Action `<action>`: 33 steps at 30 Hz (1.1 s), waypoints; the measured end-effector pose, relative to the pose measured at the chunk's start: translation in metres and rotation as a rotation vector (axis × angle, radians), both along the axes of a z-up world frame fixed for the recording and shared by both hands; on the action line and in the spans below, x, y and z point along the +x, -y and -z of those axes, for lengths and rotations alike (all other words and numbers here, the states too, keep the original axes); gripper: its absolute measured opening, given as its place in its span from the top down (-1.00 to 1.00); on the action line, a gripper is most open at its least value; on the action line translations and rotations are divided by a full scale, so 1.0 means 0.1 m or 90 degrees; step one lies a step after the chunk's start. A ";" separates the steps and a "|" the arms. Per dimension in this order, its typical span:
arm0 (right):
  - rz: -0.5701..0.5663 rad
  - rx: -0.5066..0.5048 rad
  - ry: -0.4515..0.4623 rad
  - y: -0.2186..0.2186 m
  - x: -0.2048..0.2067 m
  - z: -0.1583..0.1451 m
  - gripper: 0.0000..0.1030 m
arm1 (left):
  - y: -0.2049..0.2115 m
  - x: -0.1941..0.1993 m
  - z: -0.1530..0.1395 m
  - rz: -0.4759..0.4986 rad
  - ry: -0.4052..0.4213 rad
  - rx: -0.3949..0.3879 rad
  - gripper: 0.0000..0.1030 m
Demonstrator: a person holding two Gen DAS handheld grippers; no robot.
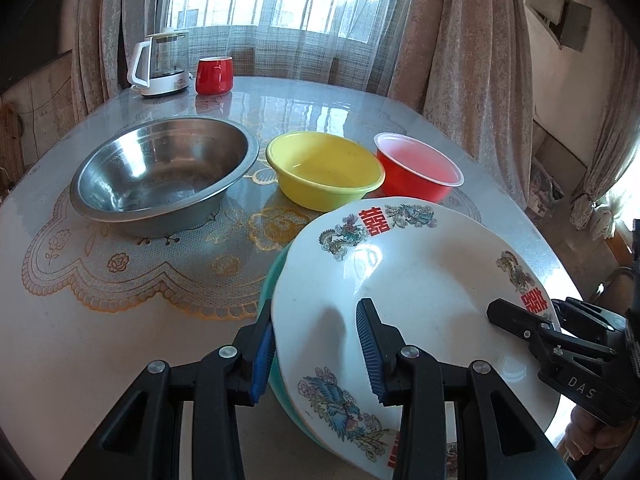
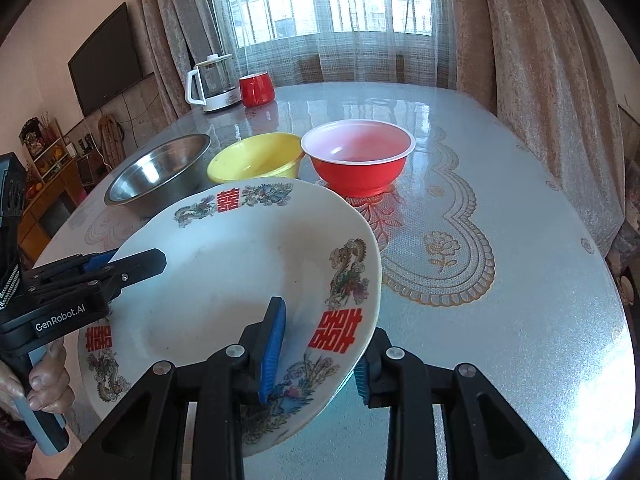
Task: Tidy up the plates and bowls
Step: 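Lift the large plate with the right tool onto the rose plate, open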
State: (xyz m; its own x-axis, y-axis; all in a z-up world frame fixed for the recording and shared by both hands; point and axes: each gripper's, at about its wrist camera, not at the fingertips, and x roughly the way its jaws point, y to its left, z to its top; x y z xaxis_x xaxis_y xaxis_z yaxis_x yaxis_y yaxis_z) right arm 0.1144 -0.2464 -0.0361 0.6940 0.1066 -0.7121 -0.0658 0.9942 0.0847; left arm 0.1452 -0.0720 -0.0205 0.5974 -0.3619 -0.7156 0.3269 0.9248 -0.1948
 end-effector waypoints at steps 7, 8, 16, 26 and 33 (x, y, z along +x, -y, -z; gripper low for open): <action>0.003 -0.015 0.008 -0.01 0.00 0.04 0.34 | 0.00 -0.04 -0.02 -0.006 0.015 0.004 0.24; 0.003 -0.016 0.008 -0.01 0.00 0.04 0.31 | 0.01 -0.04 -0.02 -0.008 0.019 0.010 0.24; 0.004 -0.006 0.004 0.01 -0.05 0.01 0.27 | 0.07 -0.08 0.01 -0.013 0.020 0.042 0.24; 0.026 0.019 0.031 0.13 -0.22 -0.09 0.31 | 0.04 -0.16 0.00 -0.019 0.020 0.032 0.24; 0.036 0.030 0.037 0.10 -0.19 -0.03 0.44 | 0.02 -0.21 -0.04 -0.023 0.028 0.033 0.24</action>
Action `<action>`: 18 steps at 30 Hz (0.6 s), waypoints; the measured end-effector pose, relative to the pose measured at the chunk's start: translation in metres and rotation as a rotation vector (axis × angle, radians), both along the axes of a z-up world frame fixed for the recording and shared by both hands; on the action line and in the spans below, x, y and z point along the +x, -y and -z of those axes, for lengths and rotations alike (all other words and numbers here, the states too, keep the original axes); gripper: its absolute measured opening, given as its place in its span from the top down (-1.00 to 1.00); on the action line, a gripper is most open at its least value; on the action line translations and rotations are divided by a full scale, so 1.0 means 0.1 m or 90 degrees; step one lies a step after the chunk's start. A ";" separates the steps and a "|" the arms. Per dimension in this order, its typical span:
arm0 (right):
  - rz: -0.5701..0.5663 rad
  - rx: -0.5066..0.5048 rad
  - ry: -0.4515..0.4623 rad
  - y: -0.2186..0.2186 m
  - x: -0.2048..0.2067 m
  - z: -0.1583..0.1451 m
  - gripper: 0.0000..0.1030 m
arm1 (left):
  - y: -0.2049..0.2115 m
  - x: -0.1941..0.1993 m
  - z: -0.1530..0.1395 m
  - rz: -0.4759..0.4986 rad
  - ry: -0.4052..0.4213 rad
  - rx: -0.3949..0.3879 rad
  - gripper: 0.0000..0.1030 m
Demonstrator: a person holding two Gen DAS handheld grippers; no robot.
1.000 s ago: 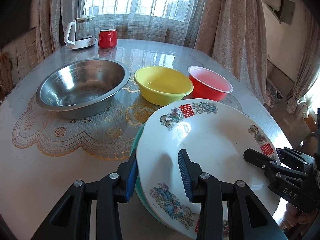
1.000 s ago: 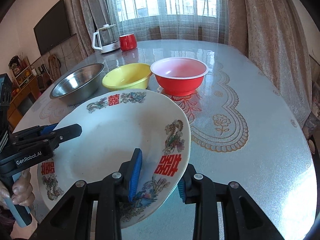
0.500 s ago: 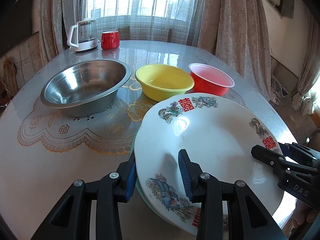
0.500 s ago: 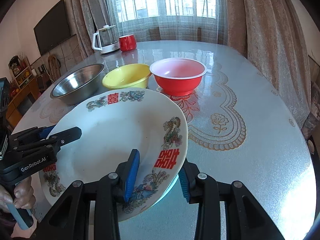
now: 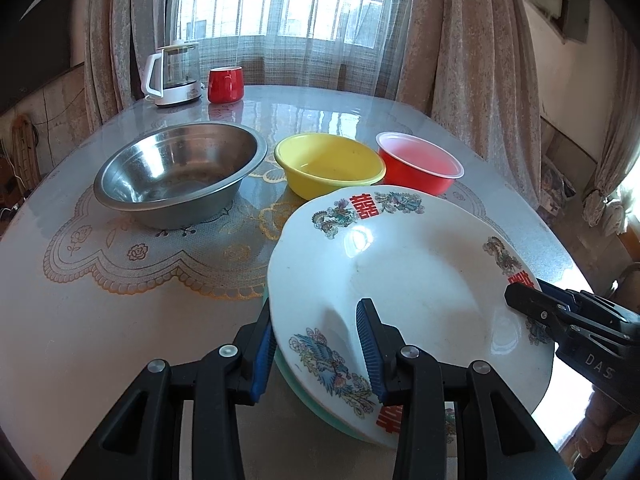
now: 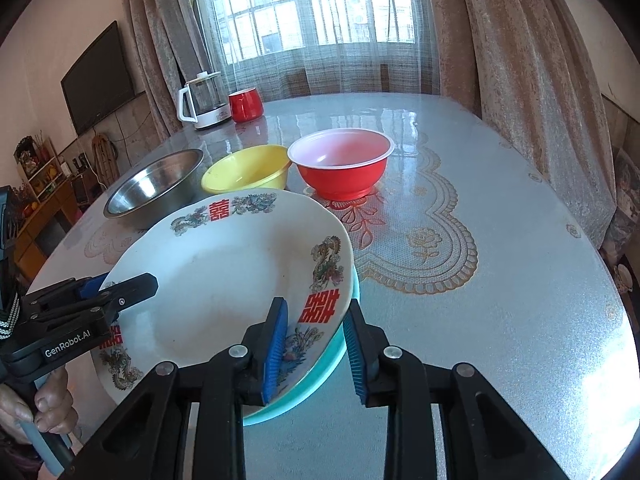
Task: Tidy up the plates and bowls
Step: 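Lift the large plate with the right tool onto the rose plate, open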
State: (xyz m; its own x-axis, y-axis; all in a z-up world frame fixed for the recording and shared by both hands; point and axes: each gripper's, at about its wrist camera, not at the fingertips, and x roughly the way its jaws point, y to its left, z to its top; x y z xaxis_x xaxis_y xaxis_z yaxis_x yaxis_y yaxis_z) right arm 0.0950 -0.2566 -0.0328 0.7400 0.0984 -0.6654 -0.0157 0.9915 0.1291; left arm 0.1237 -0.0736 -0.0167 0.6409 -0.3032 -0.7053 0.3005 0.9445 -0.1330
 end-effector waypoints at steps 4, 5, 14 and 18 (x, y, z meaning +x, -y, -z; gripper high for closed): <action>0.001 0.003 0.003 0.00 0.00 0.02 0.44 | 0.01 -0.02 -0.01 -0.005 0.003 0.001 0.24; 0.002 0.005 0.003 0.00 0.00 0.02 0.44 | 0.01 -0.03 -0.02 -0.008 0.007 0.004 0.24; 0.013 0.012 -0.003 0.00 0.01 0.04 0.41 | 0.00 -0.12 -0.05 -0.016 0.016 0.016 0.24; 0.021 0.010 -0.007 -0.01 0.00 0.03 0.34 | -0.03 -0.17 -0.09 -0.022 0.022 0.019 0.24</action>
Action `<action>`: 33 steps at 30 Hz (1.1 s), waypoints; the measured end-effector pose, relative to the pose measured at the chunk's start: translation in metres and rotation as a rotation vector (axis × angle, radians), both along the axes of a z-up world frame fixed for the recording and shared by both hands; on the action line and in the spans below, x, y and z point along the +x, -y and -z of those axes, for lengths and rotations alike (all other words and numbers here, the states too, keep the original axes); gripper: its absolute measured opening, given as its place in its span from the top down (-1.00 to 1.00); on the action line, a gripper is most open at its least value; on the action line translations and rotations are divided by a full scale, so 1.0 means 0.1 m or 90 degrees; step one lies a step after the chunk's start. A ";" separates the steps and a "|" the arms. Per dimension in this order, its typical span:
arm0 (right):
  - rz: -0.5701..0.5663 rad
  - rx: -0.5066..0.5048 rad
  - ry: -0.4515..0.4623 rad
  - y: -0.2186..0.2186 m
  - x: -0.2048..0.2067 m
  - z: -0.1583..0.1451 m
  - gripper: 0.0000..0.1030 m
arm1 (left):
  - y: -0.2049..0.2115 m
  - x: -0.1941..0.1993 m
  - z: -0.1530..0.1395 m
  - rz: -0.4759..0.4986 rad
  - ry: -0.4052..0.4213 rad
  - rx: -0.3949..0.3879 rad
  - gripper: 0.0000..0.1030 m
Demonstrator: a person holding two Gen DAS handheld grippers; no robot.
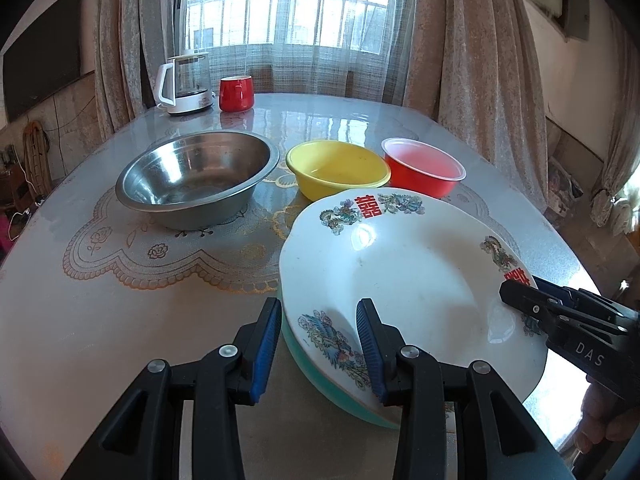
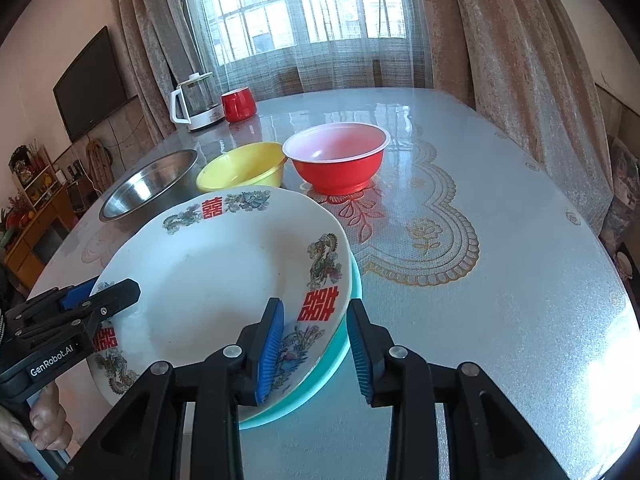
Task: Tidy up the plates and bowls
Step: 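Lift the large plate with the right tool onto the rose plate, open, then move the left tool to the rim of the steel bowl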
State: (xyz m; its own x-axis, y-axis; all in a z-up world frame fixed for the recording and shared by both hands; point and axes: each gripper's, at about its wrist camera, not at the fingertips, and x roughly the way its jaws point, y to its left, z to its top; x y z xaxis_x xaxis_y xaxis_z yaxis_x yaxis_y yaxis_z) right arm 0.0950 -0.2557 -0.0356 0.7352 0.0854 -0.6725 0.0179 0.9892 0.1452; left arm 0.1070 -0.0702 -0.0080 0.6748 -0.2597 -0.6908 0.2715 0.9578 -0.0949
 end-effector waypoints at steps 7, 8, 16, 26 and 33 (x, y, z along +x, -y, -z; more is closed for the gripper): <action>0.030 0.020 0.009 0.12 -0.04 -0.10 0.23 | -0.10 -0.11 -0.08 -0.017 0.023 0.010 0.22; 0.037 0.025 0.010 0.14 -0.05 -0.12 0.23 | -0.11 -0.13 -0.09 -0.019 0.026 0.012 0.22; 0.052 0.056 0.030 0.14 -0.06 -0.27 0.23 | -0.20 -0.24 -0.13 -0.030 0.038 0.012 0.22; -0.008 0.073 0.034 -0.14 0.08 -0.42 0.23 | -0.37 -0.32 -0.21 -0.053 0.054 -0.002 0.22; -0.065 0.069 0.029 -0.46 0.23 -0.48 0.23 | -0.52 -0.29 -0.20 -0.085 0.053 0.003 0.22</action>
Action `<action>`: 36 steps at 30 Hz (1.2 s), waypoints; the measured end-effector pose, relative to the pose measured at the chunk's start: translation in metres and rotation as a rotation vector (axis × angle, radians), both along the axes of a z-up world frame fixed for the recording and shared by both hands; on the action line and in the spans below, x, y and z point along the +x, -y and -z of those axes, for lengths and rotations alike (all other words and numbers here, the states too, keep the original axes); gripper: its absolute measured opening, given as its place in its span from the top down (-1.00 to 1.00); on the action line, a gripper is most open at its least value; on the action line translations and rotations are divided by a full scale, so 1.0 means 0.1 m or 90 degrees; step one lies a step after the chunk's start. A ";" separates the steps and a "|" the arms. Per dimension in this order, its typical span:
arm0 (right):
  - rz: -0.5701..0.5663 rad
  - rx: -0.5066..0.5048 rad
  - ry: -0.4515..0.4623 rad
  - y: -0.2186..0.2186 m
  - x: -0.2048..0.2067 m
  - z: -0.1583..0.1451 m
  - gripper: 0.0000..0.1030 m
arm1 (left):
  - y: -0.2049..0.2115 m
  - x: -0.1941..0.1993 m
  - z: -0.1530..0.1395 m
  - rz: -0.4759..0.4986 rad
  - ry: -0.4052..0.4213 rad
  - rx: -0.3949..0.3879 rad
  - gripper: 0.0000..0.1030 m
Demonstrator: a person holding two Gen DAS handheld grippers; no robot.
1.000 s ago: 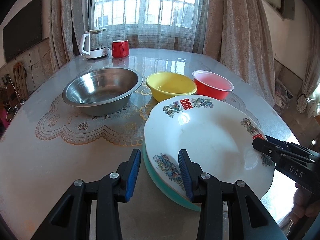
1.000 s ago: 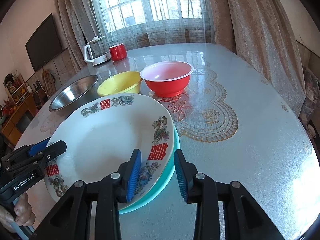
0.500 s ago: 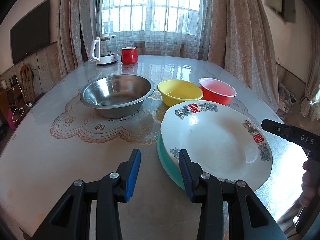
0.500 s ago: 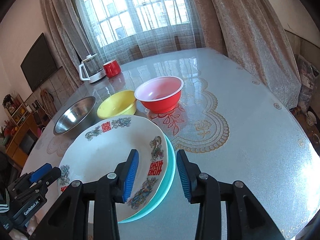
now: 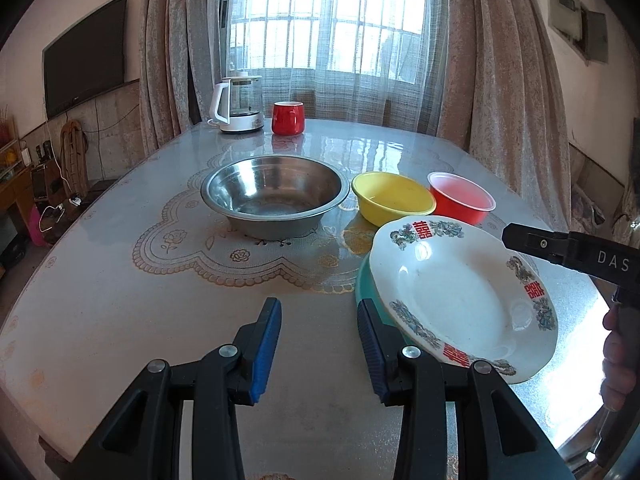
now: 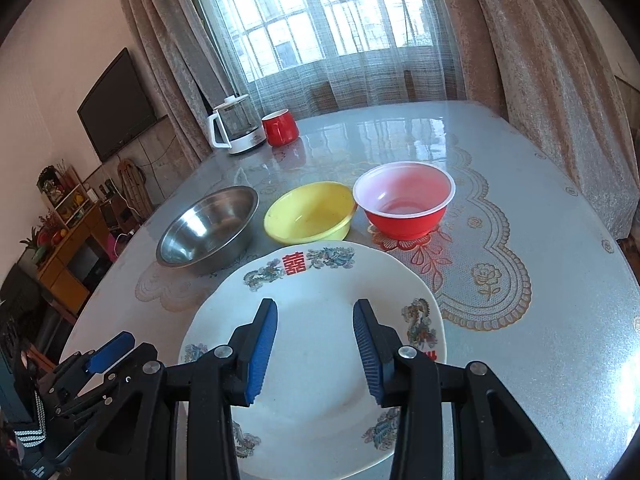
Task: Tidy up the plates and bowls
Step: 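Move the left tool to the rim of the steel bowl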
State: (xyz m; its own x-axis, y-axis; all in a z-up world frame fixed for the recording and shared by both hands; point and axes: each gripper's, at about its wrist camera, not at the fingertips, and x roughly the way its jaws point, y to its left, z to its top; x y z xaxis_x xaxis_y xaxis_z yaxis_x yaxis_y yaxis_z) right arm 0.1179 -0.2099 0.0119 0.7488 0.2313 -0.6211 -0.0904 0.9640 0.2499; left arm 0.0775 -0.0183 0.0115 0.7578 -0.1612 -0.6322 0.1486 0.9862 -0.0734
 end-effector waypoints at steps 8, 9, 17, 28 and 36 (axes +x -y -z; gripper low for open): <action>-0.050 -0.003 -0.004 -0.31 0.20 -0.06 0.23 | -0.18 0.05 0.04 -0.029 -0.010 -0.011 0.22; -0.054 -0.004 -0.005 -0.34 0.22 -0.06 0.22 | -0.19 0.06 0.05 -0.031 -0.011 -0.011 0.22; -0.086 0.008 -0.027 -0.55 0.44 -0.03 0.22 | -0.28 0.15 0.10 -0.044 -0.023 -0.011 0.22; -0.116 0.035 -0.074 -0.80 0.89 0.02 0.22 | -0.89 0.74 0.17 -0.123 -0.117 -0.102 0.18; -0.104 0.078 -0.117 -0.88 1.30 0.12 0.22 | -1.18 1.15 0.04 -0.148 -0.093 -0.185 0.12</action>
